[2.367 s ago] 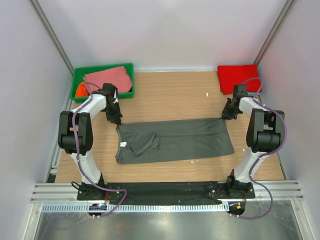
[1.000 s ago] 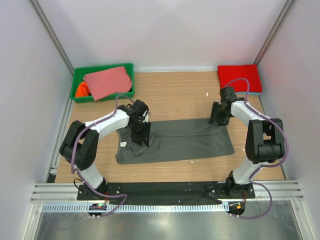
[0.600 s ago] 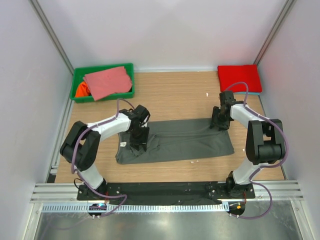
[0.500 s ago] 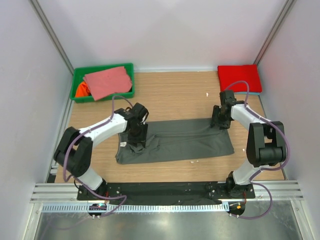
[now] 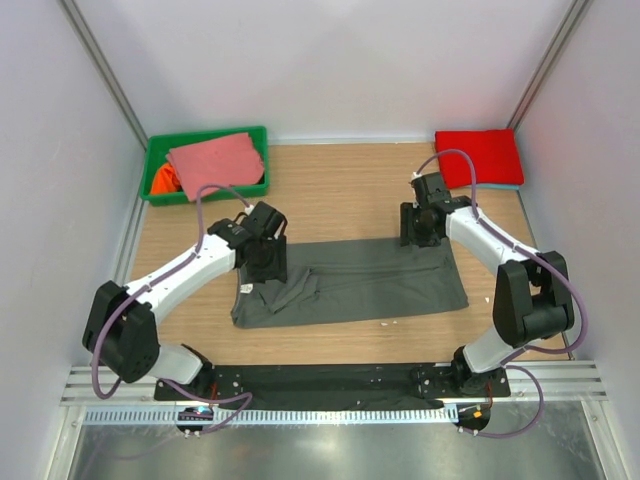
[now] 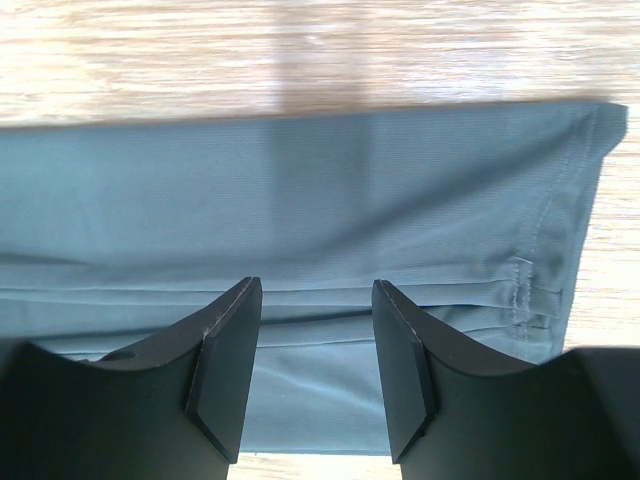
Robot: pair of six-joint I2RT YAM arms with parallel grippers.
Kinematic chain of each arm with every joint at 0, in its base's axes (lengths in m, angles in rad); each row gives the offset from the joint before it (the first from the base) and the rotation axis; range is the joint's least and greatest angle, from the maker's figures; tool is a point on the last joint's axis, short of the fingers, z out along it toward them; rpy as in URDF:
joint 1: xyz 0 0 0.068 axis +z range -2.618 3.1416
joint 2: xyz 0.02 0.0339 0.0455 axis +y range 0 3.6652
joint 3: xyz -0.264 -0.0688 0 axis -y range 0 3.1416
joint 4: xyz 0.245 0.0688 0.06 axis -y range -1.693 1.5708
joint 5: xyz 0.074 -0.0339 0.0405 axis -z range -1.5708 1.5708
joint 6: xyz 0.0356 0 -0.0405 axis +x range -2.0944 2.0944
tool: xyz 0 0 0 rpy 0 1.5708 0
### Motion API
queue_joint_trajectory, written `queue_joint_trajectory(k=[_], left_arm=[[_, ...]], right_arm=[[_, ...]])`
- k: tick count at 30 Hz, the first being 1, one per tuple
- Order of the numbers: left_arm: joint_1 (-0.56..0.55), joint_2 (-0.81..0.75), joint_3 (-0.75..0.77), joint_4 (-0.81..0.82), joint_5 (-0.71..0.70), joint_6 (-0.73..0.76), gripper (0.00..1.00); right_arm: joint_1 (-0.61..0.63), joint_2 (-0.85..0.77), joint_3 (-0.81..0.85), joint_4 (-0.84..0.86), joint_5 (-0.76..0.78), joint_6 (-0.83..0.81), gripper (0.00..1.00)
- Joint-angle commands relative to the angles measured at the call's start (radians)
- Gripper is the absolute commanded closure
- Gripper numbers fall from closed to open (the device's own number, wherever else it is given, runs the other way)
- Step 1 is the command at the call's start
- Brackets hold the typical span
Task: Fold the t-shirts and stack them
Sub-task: Fold the tshirt
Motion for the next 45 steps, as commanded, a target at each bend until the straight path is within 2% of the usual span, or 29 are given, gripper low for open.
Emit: queue_joint_trajectory(k=[1, 7, 10, 13, 16, 17, 20, 21, 25, 27, 29, 32, 35, 37, 40, 42, 45], left_arm=[[-0.004, 0.027, -0.036, 0.026, 0.021, -0.022, 0.47], [-0.013, 0.107, -0.091, 0.072, 0.078, -0.025, 0.49], [-0.026, 0.077, -0.111, 0.073, 0.064, -0.051, 0.53], [-0.029, 0.011, -0.122, 0.069, 0.024, -0.092, 0.5], [-0.029, -0.057, -0.114, 0.069, -0.007, -0.146, 0.39], [-0.027, -0.074, -0.108, 0.069, -0.002, -0.163, 0.32], [-0.027, -0.091, -0.106, 0.079, 0.013, -0.23, 0.26], [-0.027, -0.1, -0.114, 0.086, 0.012, -0.244, 0.25], [-0.02, -0.173, -0.138, 0.052, -0.048, -0.35, 0.21], [-0.001, -0.242, -0.151, 0.003, -0.103, -0.39, 0.12], [0.031, -0.289, -0.195, 0.01, -0.091, -0.431, 0.06], [0.059, -0.322, -0.256, 0.064, -0.022, -0.472, 0.06], [0.059, -0.295, -0.27, 0.098, 0.001, -0.573, 0.08], [0.059, -0.223, -0.244, 0.119, 0.016, -0.592, 0.08], [0.059, -0.123, -0.12, 0.06, 0.006, -0.612, 0.07], [0.054, -0.036, -0.007, -0.023, -0.005, -0.586, 0.07], [0.05, 0.015, 0.068, -0.155, -0.092, -0.577, 0.07]], right_arm=[[0.023, -0.037, 0.037, 0.005, 0.007, -0.011, 0.46], [0.052, -0.046, 0.009, 0.015, 0.002, 0.003, 0.45], [0.075, -0.035, 0.014, 0.016, -0.013, -0.006, 0.45], [0.115, -0.021, 0.023, 0.025, -0.028, -0.037, 0.45], [0.158, -0.012, 0.035, 0.03, -0.076, -0.069, 0.43], [0.167, -0.005, 0.041, 0.027, -0.083, -0.083, 0.41], [0.213, -0.017, 0.041, 0.044, -0.111, -0.156, 0.22], [0.227, -0.02, 0.041, 0.053, -0.113, -0.178, 0.12], [0.296, -0.002, 0.069, 0.052, -0.166, -0.296, 0.0], [0.36, 0.005, 0.08, 0.048, -0.174, -0.396, 0.0], [0.428, -0.003, 0.072, 0.076, -0.151, -0.475, 0.0], [0.443, -0.015, 0.044, 0.108, -0.2, -0.546, 0.0], [0.443, -0.023, 0.034, 0.093, -0.244, -0.607, 0.0], [0.445, -0.024, 0.026, 0.065, -0.296, -0.734, 0.0], [0.446, -0.026, 0.012, -0.005, -0.346, -0.892, 0.0], [0.446, -0.021, 0.0, 0.01, -0.329, -0.893, 0.0], [0.454, -0.008, 0.004, 0.042, -0.337, -0.83, 0.0]])
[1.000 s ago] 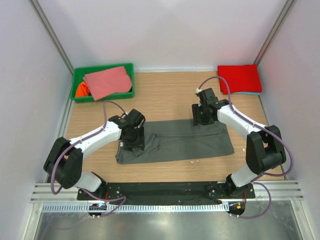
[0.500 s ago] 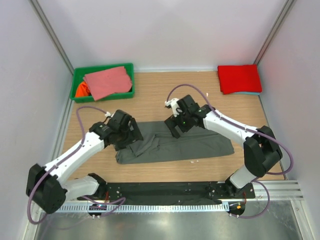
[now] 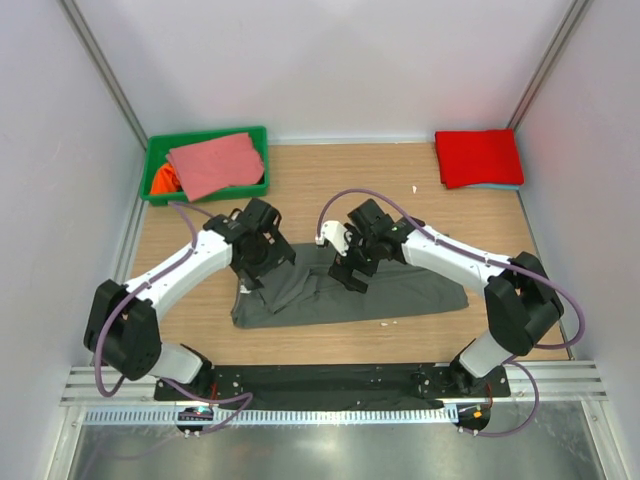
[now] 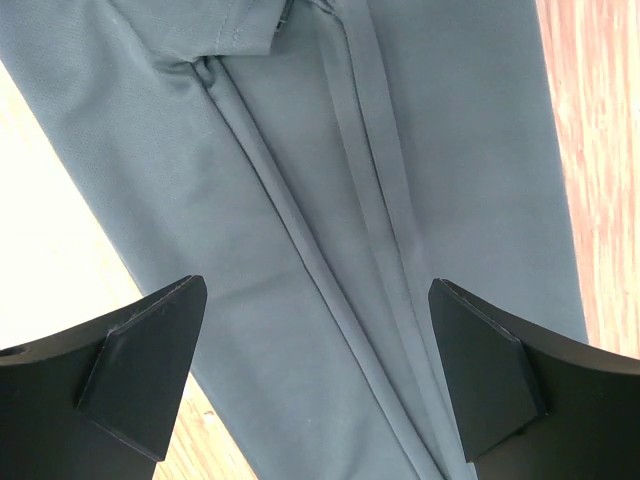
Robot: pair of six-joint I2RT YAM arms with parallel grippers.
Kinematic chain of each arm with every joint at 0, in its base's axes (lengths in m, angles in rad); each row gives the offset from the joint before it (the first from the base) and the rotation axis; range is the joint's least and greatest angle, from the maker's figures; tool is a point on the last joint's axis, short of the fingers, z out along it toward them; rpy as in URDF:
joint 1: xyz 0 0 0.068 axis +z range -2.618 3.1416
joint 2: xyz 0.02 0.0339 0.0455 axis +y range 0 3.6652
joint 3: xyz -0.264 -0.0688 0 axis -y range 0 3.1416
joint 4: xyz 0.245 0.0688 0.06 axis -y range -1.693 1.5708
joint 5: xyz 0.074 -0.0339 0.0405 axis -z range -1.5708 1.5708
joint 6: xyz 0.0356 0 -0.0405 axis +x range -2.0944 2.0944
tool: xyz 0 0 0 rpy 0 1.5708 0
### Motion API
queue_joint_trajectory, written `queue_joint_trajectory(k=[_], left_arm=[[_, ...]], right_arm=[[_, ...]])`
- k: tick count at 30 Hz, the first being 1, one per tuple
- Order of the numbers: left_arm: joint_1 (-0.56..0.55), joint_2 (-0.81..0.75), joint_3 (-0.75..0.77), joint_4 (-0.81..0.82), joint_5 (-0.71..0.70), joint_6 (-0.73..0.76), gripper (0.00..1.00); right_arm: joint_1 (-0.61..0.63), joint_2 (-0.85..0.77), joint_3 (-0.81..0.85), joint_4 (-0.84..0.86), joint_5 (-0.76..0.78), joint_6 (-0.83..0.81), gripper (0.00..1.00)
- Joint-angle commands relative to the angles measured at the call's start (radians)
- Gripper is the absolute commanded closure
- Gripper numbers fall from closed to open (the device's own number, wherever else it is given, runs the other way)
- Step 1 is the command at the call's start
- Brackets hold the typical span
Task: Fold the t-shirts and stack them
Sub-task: Fold the tshirt
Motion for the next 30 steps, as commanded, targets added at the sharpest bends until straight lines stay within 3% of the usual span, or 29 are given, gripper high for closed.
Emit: queue_joint_trajectory(k=[1, 4, 7, 9, 13, 15, 17, 20, 21, 23, 26, 30], left_arm=[[-0.005, 0.018, 0.092, -0.175, -0.114, -0.034, 0.07], [0.018, 0.047, 0.07, -0.232, -0.125, 0.037, 0.11], [0.078, 0.024, 0.013, -0.145, -0.072, 0.191, 0.22], [0.118, -0.022, -0.015, -0.078, -0.026, 0.255, 0.24], [0.279, -0.083, -0.026, 0.002, -0.025, 0.407, 0.27], [0.33, -0.073, -0.006, 0.039, -0.027, 0.507, 0.38], [0.385, -0.015, 0.054, 0.055, -0.025, 0.593, 0.41], [0.4, 0.099, 0.133, 0.079, -0.041, 0.668, 0.39], [0.399, 0.125, 0.147, 0.085, -0.041, 0.699, 0.33], [0.402, 0.194, 0.177, 0.104, -0.039, 0.708, 0.3], [0.402, 0.251, 0.184, 0.15, 0.005, 0.719, 0.28], [0.402, 0.31, 0.212, 0.184, 0.007, 0.751, 0.28]], right_arm=[[0.024, -0.015, -0.002, 0.036, -0.028, -0.005, 0.0], [0.035, -0.039, -0.045, 0.135, 0.043, 0.063, 0.0], [0.034, -0.035, -0.065, 0.211, 0.183, 0.169, 0.0], [0.034, -0.012, -0.037, 0.204, 0.232, 0.209, 0.0], [-0.001, 0.01, 0.009, 0.21, 0.234, 0.338, 0.0], [-0.05, 0.005, 0.006, 0.227, 0.205, 0.457, 0.02], [-0.093, -0.019, -0.018, 0.25, 0.202, 0.525, 0.04], [-0.15, -0.053, -0.054, 0.261, 0.191, 0.549, 0.07], [-0.21, -0.059, -0.06, 0.258, 0.182, 0.586, 0.11], [-0.273, -0.076, -0.069, 0.248, 0.116, 0.6, 0.21], [-0.373, -0.098, -0.072, 0.239, 0.044, 0.592, 0.24], [-0.414, -0.102, -0.062, 0.225, 0.022, 0.583, 0.27]])
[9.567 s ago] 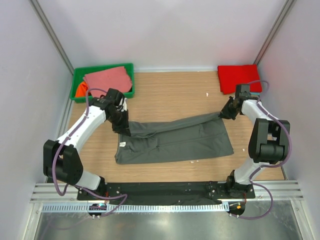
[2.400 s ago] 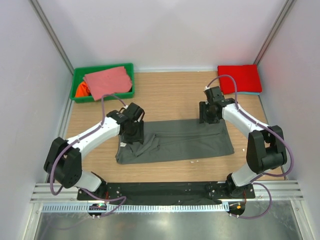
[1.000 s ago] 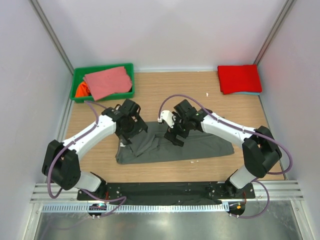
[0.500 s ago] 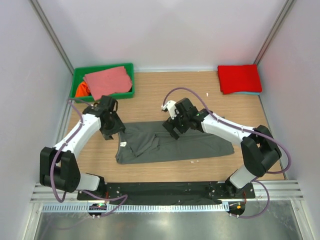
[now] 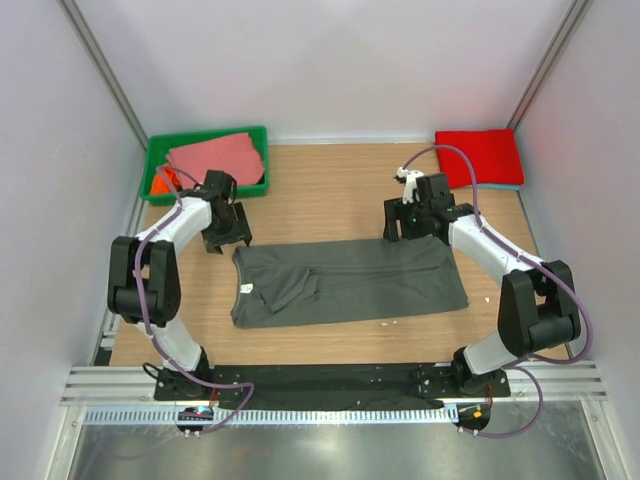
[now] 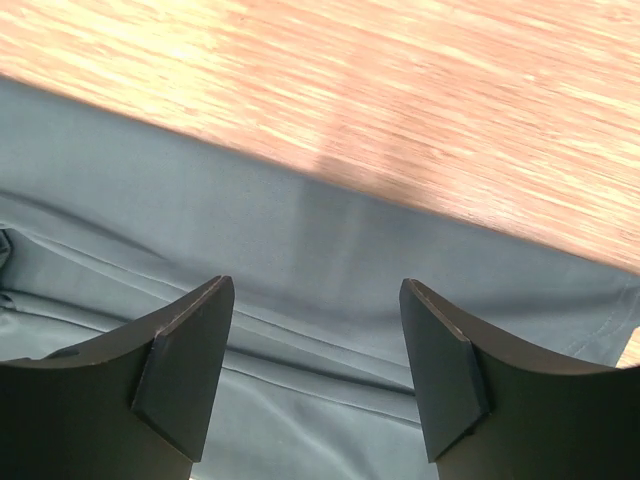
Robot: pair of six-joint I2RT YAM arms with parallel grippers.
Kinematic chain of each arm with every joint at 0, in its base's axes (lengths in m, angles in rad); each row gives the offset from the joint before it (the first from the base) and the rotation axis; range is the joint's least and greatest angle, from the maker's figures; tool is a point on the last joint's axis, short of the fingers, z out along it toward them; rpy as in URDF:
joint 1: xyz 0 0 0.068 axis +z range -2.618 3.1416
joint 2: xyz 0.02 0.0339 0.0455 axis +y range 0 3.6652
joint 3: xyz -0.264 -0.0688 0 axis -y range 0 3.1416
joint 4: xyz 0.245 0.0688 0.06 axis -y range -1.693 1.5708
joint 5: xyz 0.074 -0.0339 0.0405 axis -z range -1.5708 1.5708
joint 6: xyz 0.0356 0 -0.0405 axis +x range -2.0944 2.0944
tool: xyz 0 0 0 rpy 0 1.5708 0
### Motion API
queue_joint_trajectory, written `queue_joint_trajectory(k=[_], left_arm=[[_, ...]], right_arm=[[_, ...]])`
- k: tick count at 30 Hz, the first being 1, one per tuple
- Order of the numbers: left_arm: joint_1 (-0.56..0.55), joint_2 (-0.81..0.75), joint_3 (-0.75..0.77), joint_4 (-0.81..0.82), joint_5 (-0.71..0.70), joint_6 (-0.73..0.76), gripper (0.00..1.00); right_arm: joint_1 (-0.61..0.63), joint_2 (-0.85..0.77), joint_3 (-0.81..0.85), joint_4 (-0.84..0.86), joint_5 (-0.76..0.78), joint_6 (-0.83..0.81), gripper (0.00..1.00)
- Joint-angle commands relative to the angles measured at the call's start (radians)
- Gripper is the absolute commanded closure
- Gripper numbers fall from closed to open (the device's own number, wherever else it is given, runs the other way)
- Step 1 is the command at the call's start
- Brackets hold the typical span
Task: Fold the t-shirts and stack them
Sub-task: Fold the tshirt
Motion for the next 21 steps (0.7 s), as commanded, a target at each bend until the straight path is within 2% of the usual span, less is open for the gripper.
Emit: queue_joint_trajectory(k=[1, 5, 11, 16, 21], left_arm=[[0.001, 0.027, 0.056, 0.067, 0.015, 0.085, 0.28], [0.001, 0.077, 0.078, 0.067, 0.017, 0.138, 0.29], [0.0, 0.084, 0.013, 0.093, 0.052, 0.139, 0.37], [0.001, 0.082, -0.022, 0.129, 0.061, 0.148, 0.44], [0.001, 0.114, -0.018, 0.133, 0.083, 0.152, 0.47]], right_arm=[[-0.001, -0.044, 0.007, 0.02, -0.078, 0.022, 0.28], [-0.017, -0.042, -0.011, 0.043, -0.083, 0.054, 0.31], [-0.098, -0.033, -0.017, 0.075, -0.121, 0.12, 0.45], [-0.11, -0.024, 0.007, 0.075, -0.144, 0.122, 0.48], [-0.11, -0.021, 0.009, 0.074, -0.146, 0.117, 0.49]])
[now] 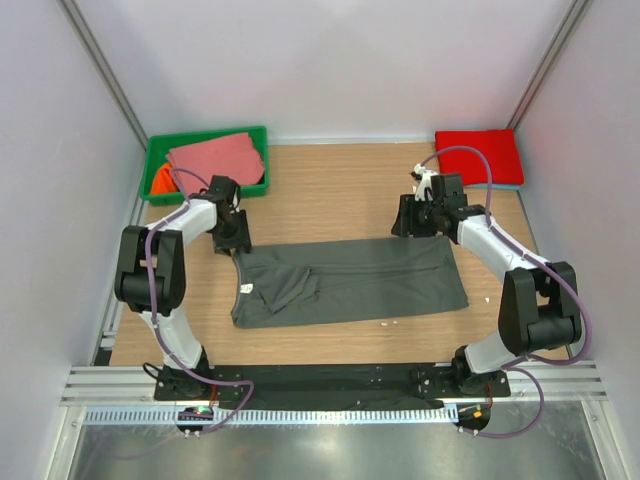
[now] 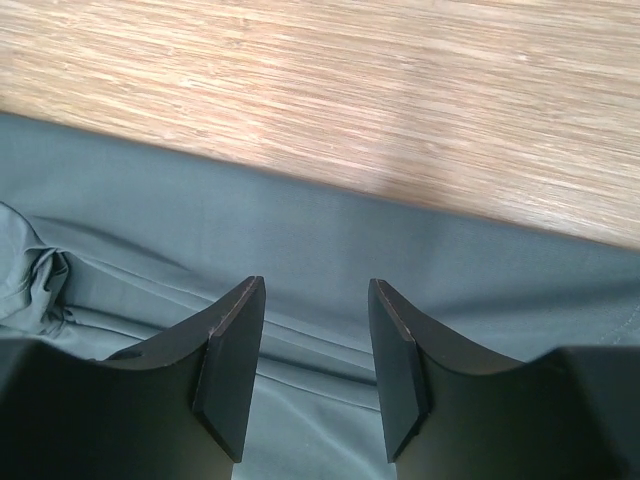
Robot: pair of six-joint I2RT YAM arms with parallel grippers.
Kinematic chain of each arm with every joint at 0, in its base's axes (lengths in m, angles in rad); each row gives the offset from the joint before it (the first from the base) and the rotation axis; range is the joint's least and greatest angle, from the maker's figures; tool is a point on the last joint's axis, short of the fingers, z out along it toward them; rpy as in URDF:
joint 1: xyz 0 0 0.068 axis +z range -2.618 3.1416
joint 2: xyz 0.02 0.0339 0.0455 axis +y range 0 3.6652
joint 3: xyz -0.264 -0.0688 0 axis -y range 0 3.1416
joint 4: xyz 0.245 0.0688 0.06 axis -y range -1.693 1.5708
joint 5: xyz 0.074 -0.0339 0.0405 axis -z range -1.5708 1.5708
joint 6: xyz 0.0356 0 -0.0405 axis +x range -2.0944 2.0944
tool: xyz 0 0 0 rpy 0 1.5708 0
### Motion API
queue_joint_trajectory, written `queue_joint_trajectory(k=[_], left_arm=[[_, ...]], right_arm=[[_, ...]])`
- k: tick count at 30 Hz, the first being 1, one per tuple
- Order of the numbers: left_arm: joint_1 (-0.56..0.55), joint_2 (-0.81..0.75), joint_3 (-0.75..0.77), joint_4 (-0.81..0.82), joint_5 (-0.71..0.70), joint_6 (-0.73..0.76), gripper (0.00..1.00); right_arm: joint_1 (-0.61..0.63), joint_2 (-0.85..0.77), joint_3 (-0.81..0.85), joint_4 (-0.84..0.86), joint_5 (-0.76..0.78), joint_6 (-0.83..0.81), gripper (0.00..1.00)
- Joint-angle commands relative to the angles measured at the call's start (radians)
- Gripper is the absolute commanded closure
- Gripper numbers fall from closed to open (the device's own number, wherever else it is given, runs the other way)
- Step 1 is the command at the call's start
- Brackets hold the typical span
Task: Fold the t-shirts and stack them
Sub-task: Fold the tshirt
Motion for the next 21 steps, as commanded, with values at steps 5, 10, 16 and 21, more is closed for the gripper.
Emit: queue_joint_trajectory(k=[5, 10, 16, 21], left_arm=[[0.001, 0.02, -0.007, 0.059, 0.028, 0.027, 0.58], [0.001, 0.024, 0.007, 0.088, 0.031, 0.057, 0.96], [-0.074, 0.029, 0.07, 0.147, 0.02, 0.097, 1.0], [-0.19, 0.161, 0.308, 0.129, -0.019, 0.126, 1.0]], right_arm=[[0.003, -0.022, 0.026, 0.03, -0.022, 0.005, 0.49], [0.003, -0.028, 0.029, 0.028, -0.019, 0.007, 0.49], [-0.001, -0.021, 0.058, 0.022, 0.039, 0.014, 0.49], [-0.018, 0.001, 0.098, 0.034, 0.09, 0.034, 0.49]])
